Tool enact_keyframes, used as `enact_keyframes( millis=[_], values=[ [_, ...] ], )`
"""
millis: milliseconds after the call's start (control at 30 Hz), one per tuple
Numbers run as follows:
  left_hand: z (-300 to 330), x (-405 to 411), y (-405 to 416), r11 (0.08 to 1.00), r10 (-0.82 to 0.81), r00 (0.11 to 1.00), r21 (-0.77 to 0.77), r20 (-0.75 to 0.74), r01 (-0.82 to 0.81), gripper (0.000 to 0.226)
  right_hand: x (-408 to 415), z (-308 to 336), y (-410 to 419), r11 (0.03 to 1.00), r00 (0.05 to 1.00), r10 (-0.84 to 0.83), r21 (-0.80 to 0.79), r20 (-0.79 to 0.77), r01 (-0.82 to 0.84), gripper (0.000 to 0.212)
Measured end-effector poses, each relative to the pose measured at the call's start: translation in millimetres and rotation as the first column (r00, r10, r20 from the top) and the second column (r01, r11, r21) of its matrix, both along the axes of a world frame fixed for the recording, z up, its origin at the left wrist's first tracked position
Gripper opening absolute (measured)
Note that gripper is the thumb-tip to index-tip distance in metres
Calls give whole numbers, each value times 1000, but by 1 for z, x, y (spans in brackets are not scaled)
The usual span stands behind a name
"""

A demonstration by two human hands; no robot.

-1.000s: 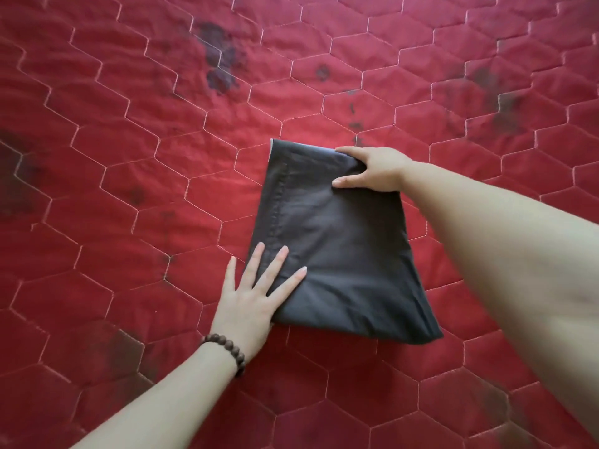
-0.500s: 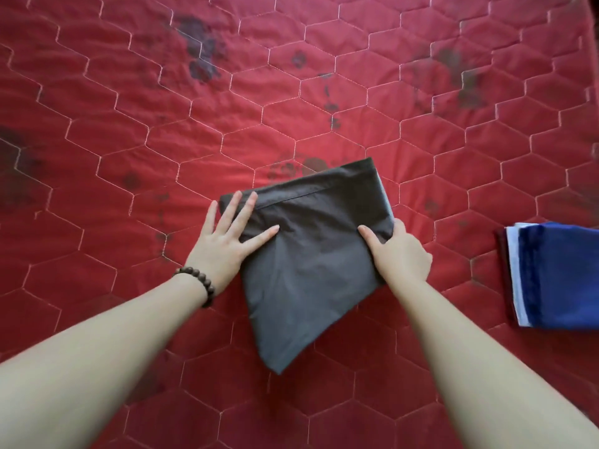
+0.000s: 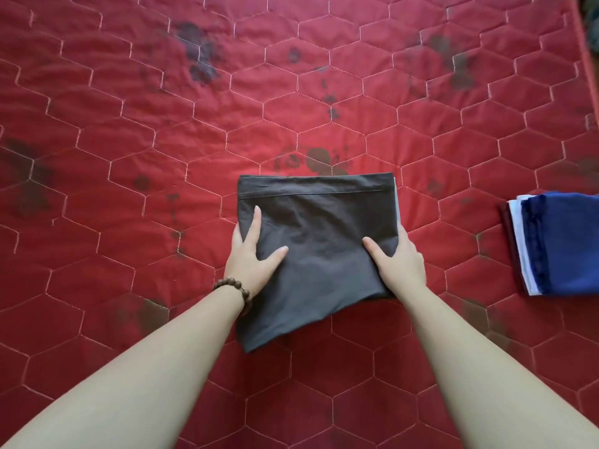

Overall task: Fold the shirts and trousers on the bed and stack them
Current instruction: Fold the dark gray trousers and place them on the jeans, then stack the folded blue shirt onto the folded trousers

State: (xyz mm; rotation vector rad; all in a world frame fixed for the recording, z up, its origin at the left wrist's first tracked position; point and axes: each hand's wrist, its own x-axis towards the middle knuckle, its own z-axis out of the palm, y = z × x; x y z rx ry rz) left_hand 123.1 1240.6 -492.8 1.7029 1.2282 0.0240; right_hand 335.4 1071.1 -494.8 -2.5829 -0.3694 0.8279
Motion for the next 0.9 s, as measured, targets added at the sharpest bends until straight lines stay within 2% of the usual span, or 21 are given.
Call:
enact_keyframes(
  millis=[167, 333, 533, 600, 667, 733, 767, 833, 900],
  values=[
    [1, 6, -6, 999, -41, 999, 5, -22, 41, 96, 6, 1, -15, 1000, 999, 24, 11, -27, -24, 76],
    [2, 35, -36, 995, -96, 995, 16, -3, 96, 100, 23, 3, -52, 999, 999, -42, -2, -11, 42, 75],
    [4, 75, -80, 994, -97, 990, 32, -99, 101, 100, 57, 4, -87, 999, 999, -41, 34, 9, 41, 75],
    [11, 86, -88, 990, -44, 973, 121, -226, 73, 97, 59, 6, -88, 1000, 1000, 6, 30, 11, -6, 76],
    [27, 107, -103, 946, 29, 951, 315, -309, 73, 94, 65, 14, -92, 998, 998, 62, 31, 23, -63, 76],
    [49, 147, -136, 889, 6, 976, 448, -217, 95, 93, 91, 31, -112, 991, 986, 98, 72, 138, -109, 72],
    [59, 169, -156, 887, -49, 990, 449, -134, 104, 93, 108, 41, -124, 986, 971, 104, 105, 214, -129, 69],
    [74, 219, -201, 920, -139, 990, 372, 22, 121, 94, 149, 59, -156, 974, 942, 109, 157, 317, -165, 61],
    [79, 270, -246, 948, -196, 976, 271, 95, 164, 93, 193, 67, -194, 971, 921, 125, 143, 369, -190, 57]
  ],
)
